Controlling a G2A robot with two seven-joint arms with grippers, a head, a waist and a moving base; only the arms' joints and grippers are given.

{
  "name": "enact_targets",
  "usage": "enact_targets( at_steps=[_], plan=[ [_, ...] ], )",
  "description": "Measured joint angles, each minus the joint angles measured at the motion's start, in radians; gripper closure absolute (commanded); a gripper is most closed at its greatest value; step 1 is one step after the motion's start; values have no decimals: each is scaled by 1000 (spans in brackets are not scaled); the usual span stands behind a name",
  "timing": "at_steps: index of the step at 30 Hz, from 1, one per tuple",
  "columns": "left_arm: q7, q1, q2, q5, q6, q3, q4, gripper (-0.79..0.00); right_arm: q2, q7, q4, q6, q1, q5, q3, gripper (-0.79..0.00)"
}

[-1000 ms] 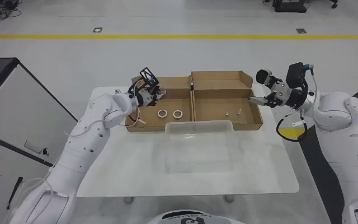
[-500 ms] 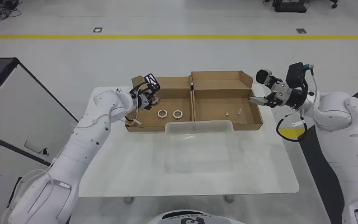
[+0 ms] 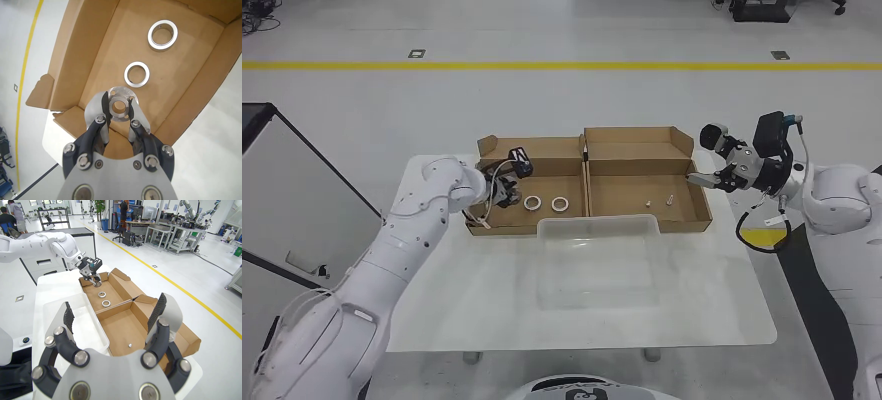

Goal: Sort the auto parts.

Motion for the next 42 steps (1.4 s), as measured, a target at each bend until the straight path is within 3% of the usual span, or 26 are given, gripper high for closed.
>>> enact_targets(
  at_steps=[12,24,25,27,30,31,32,33,42],
  plan=[
    [49,-53,-37,18,4,69,156,0,0,0,0,0,0,0,0,-785],
    [74,-71,-52,25,1,86,240,0,0,0,0,0,0,0,0,-785],
    [76,-72,-53,25,1,87,244,-102,0,0,0,0,0,0,0,-785],
    [80,-72,-55,22,2,88,254,-151,0,0,0,0,0,0,0,-785],
    [81,-73,-59,16,-3,91,264,-317,0,0,0,0,0,0,0,-785],
    [82,-72,-60,12,-4,91,267,-459,0,0,0,0,0,0,0,-785],
    [84,-72,-61,7,-4,91,270,-693,0,0,0,0,0,0,0,-785],
    [84,-72,-62,5,-4,91,273,-785,0,0,0,0,0,0,0,-785],
    [88,-80,-62,7,0,80,264,-785,0,0,0,0,0,0,0,-785]
  ],
)
